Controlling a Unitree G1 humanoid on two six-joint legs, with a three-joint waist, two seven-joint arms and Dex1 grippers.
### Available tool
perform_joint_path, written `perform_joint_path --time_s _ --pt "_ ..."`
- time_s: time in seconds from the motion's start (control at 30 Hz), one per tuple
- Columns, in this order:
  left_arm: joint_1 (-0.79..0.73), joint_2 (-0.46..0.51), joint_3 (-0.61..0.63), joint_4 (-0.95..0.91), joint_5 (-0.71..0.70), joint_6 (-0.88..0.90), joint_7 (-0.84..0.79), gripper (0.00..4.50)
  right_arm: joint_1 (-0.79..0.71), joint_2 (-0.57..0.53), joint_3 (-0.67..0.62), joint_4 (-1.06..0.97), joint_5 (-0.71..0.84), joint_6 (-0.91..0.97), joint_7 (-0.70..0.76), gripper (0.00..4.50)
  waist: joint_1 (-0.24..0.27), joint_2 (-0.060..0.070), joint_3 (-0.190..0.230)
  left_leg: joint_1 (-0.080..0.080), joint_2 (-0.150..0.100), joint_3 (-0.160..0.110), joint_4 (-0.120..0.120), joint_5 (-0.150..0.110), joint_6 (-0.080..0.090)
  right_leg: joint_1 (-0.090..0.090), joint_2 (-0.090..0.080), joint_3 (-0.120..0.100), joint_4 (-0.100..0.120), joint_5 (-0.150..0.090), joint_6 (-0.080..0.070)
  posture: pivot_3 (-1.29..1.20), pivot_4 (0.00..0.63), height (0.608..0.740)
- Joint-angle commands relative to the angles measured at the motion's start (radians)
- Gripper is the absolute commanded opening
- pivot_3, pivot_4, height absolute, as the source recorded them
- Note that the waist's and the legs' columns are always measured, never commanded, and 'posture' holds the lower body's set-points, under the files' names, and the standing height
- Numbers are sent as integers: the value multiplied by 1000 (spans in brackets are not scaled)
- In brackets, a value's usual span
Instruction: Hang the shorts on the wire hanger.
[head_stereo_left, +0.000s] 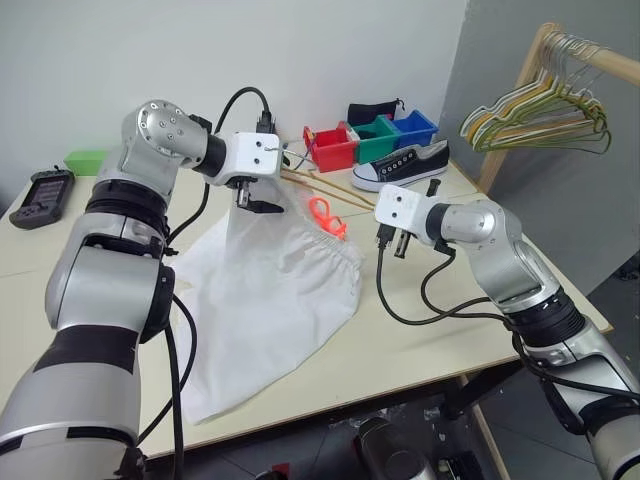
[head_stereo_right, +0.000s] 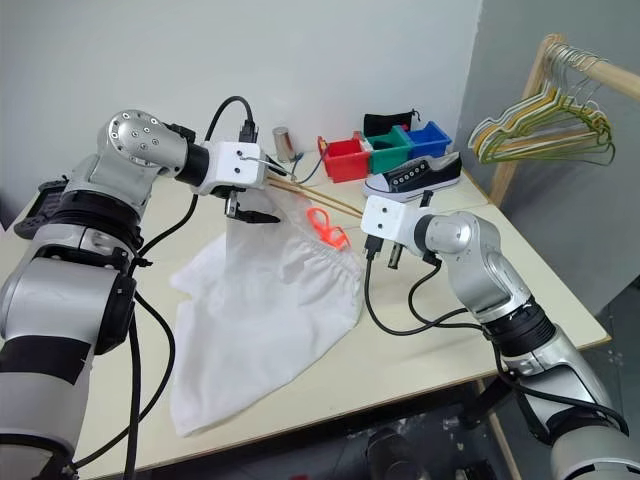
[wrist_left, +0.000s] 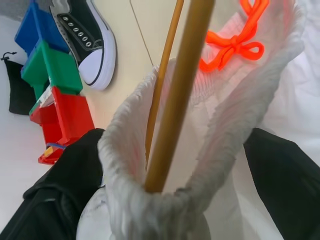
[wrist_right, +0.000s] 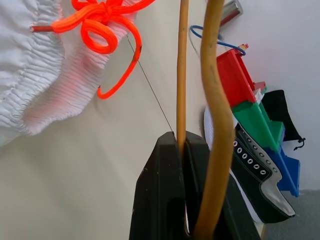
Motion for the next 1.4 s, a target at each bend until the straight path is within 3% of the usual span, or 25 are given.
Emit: perform_joint_path --time_s 0.03,0.2,0.9,1.4 --pt "-29 13 5 -13 4 -10 20 4477 -30 0 -25 -38 -4 -44 -7 0 0 0 0 0 0 0 0 0 0 0 0 0 0 0 0 -334 0 740" --pt "-31 -12 4 12 25 -18 99 4477 -36 -9 -1 -37 -37 -98 -14 0 1 -1 -1 0 -1 -1 0 0 0 0 -1 0 1 0 0 -331 0 740" --pt "-82 3 95 20 -100 58 -44 4477 1 -13 -88 123 52 -110 -13 0 -3 -7 -5 0 -13 -3 0 4 4 1 -13 -3 4 1 3 -346 0 740" --pt "-47 -7 33 31 -22 -22 -3 4477 -50 9 -56 46 9 -137 -9 0 -18 -7 -5 0 -13 -4 0 4 4 1 -13 -3 5 1 3 -341 0 740"
